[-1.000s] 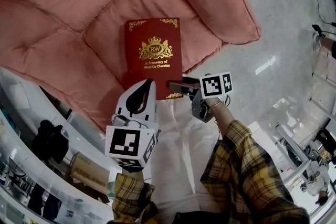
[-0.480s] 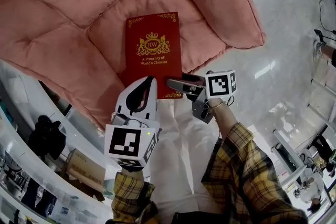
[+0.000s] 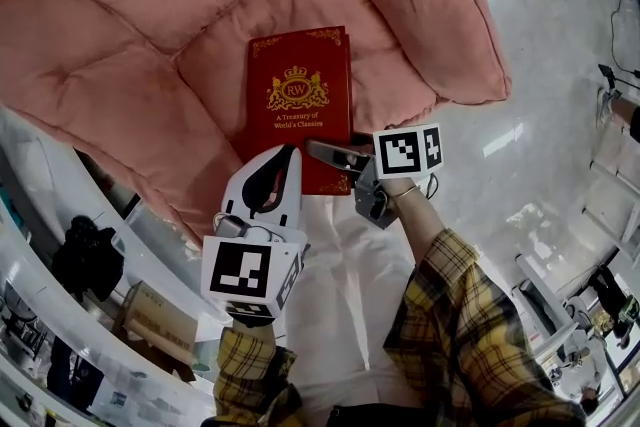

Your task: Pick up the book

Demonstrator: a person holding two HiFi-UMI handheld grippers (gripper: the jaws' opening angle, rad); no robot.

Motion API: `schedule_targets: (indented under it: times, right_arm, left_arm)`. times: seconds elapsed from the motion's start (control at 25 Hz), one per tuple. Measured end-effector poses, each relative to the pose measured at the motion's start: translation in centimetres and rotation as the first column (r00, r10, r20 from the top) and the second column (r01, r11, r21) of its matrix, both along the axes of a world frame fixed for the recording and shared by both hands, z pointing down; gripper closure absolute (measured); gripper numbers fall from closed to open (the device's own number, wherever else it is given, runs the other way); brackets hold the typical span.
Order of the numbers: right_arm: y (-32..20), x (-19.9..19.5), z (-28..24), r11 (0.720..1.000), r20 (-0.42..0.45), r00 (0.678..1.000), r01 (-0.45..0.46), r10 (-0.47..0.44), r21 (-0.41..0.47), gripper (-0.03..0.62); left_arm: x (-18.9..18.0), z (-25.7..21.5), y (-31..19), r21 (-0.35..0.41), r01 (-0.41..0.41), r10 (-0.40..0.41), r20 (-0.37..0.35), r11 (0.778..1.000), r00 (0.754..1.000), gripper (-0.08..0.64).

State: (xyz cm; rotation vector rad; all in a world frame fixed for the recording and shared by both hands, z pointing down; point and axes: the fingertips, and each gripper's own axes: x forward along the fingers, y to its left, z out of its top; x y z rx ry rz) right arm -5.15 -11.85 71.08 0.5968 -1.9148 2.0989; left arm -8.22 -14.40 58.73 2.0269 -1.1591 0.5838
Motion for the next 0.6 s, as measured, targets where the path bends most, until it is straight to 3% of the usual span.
schedule_targets:
  times: [0.24,0.6]
  right_arm:
    - [-1.0,-1.2,-0.1,0.999,-0.024,0.999,0.026,-0.027,-0.035,0.305]
    - [-2.5,-0.9,-2.2,0.998,-0.106,0.993,0.058,-0.057,0.004,0.322]
  left_arm:
    - [-2.0,0.0,-1.3,-0.005,0.024,-0.024,0.008,1.000,1.000,0.555]
    - [-2.7,-2.2,-3.4,0.026,0.041,-0.041,0.006,0.999,0.999,0.555]
